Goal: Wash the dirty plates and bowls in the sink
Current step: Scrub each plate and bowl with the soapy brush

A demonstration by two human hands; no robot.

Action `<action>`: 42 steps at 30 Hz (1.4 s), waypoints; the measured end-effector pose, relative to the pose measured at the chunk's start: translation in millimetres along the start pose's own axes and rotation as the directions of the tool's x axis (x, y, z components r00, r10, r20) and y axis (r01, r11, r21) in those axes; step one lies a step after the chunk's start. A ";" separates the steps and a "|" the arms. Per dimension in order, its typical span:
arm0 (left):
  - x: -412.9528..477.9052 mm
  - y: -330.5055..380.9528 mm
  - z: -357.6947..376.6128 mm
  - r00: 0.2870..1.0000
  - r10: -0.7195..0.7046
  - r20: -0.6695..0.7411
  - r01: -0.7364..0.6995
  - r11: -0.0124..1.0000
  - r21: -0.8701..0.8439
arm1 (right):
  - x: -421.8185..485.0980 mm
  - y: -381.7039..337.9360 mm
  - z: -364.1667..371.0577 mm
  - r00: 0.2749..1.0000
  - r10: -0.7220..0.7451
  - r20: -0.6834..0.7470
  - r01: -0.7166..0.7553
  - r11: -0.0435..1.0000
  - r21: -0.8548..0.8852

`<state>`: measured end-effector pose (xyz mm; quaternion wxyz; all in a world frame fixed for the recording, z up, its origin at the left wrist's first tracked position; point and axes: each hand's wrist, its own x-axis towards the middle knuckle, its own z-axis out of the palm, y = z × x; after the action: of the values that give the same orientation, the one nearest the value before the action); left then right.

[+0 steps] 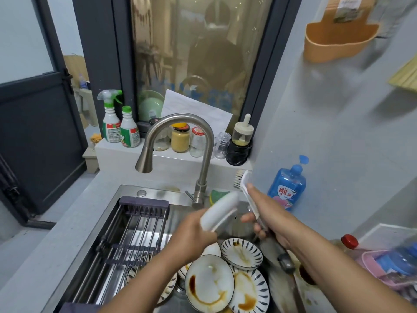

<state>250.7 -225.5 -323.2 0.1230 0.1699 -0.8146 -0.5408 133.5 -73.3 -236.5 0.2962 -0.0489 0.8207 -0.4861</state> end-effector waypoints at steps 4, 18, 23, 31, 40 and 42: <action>4.5 -11.5 -7.8 0.968 -0.246 -0.039 0.201 0.865 -0.459 | -22.4 0.9 -24.0 0.877 -0.469 0.108 0.453 0.727 -0.516; -3.7 -11.9 -8.4 0.985 -0.167 0.038 0.166 0.883 -0.440 | -30.0 -13.3 -42.9 0.867 -0.403 0.294 0.433 0.317 -0.844; -0.2 -12.9 -6.5 0.989 -0.129 0.070 0.144 0.939 -0.311 | -48.9 -14.7 -9.1 0.768 -0.434 0.471 0.551 0.074 -0.831; -4.6 -8.0 -26.0 0.995 -0.096 -0.005 0.089 0.935 -0.345 | -17.6 -25.3 -52.6 0.862 -0.411 0.296 0.451 0.356 -0.819; -2.9 -10.4 -16.6 0.989 -0.146 0.034 0.138 0.801 -0.582 | -42.6 -11.8 -16.1 0.781 -0.503 0.369 0.477 0.101 -0.873; -3.6 -10.9 -20.3 0.985 -0.167 0.030 0.146 0.743 -0.653 | -31.5 -10.2 -30.9 0.834 -0.470 0.291 0.442 0.251 -0.861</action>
<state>263.4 -245.0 -325.5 0.1411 0.1922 -0.5557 -0.7964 140.7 -43.3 -203.3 0.0571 -0.4289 0.9011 -0.0273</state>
